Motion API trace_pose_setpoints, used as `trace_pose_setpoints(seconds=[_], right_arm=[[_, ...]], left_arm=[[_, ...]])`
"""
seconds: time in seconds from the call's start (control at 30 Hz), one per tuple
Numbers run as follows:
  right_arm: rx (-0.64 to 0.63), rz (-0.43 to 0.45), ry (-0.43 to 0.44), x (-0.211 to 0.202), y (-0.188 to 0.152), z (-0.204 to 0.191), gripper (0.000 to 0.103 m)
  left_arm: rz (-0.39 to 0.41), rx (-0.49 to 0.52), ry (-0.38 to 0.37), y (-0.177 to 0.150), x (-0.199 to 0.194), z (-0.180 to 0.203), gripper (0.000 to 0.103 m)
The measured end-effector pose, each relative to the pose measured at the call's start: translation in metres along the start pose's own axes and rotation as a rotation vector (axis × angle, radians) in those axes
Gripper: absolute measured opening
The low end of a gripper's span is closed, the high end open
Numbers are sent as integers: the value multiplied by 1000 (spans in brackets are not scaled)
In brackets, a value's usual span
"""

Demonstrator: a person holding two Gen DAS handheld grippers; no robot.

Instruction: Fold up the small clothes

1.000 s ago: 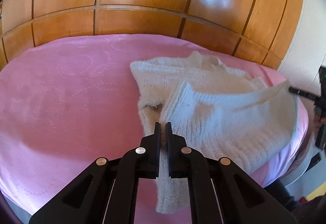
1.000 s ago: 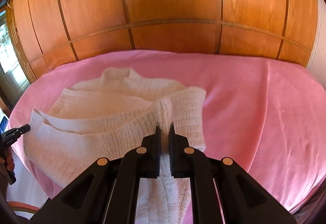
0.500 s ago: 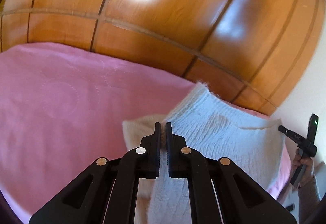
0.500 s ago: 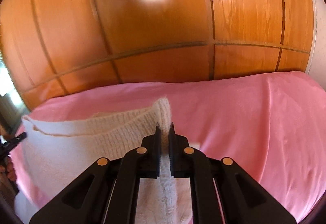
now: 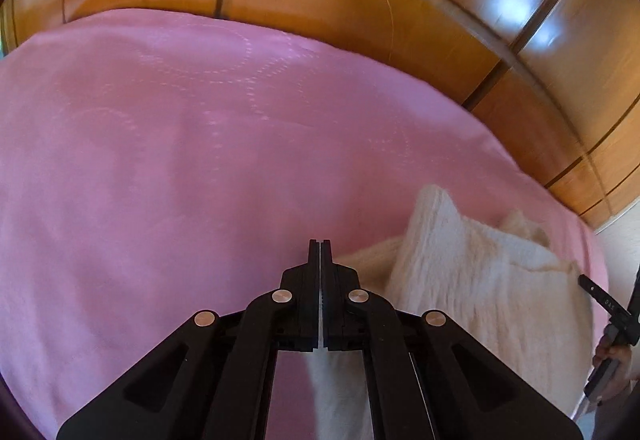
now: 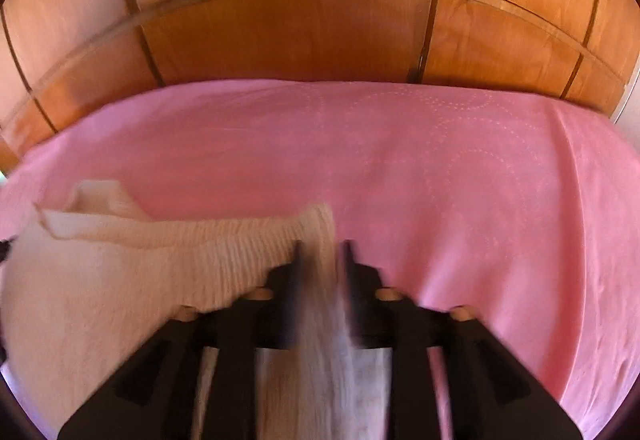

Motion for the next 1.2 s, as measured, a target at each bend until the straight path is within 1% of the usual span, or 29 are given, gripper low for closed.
trace_pose_setpoints(seconds=[0.03,0.07,0.1,0.13,0.2,0.3,0.33,0.37,0.4,0.47,0.53,0.6,0.63,0.67,0.7,0.77,0.83,0.87,0.9,0.97,1.03,1.1,1.13,1.17,1.2], right_arm=[[3,14,19,-12,-6,1,46],[5,18,38,-21,-12,0,46],[12,21,58,-30,-20,1,46],[17,22,71,-41,-32,1,45],[27,22,99,-62,-56,3,45],[50,6,138,-73,-79,5,45],[57,-1,143,-79,-91,6,46],[64,-7,148,-83,-99,8,46],[75,-16,159,-87,-110,7,46],[94,-35,177,-93,-132,4,46],[113,-52,196,-95,-148,2,46],[124,-62,203,-92,-157,-1,39],[120,-62,185,-92,-161,-3,28],[114,-62,164,-91,-162,-3,14],[116,-58,164,-91,-160,-5,11],[109,-19,154,-101,-149,-5,5],[109,32,136,-115,-138,2,5],[113,26,121,-115,-138,7,5],[114,3,105,-110,-144,11,5],[101,-65,77,-93,-160,14,5],[70,-58,62,-92,-165,7,5],[77,-50,62,-95,-163,5,8],[75,-48,58,-97,-162,4,12],[64,-44,44,-99,-162,4,23],[53,-36,25,-102,-160,4,30]], left_arm=[[6,-1,-13,-5,-8,-4,7],[6,-6,-30,-9,-13,-8,29],[6,-15,-52,-16,-21,-12,48],[18,-23,-89,-27,-34,-16,51],[33,-12,-100,-40,-48,-21,51],[14,-13,-177,-74,-69,-26,51],[9,-10,-187,-82,-73,-25,52],[8,-1,-188,-91,-77,-25,57],[12,11,-186,-100,-81,-25,58],[9,22,-195,-119,-89,-24,58],[2,13,-225,-130,-93,-21,58],[-4,12,-222,-136,-88,-18,57],[-8,21,-212,-139,-86,-16,51],[-15,30,-208,-140,-83,-15,26],[-27,33,-209,-138,-80,-14,16],[-8,18,-195,-131,-83,-13,11],[-6,-16,-165,-125,-84,-21,10],[-25,-30,-159,-126,-80,-25,10],[-33,-29,-147,-129,-77,-27,10],[-41,-7,-110,-137,-72,-27,11],[-23,12,-86,-140,-78,-25,14],[-9,9,-56,-137,-85,-28,32],[4,12,-45,-136,-89,-29,34],[27,21,-28,-132,-95,-30,34],[42,31,-18,-130,-98,-29,34]])
Point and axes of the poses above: each gripper's, at about its wrist camera, not at the fingertips, and x roughly the way its jaws point, z to its right, y to its top, the point moved 8 cm from there along x, roughly the way its jaws point, and after that the axes turned 6 degrees about y, right-handed, at the moved point
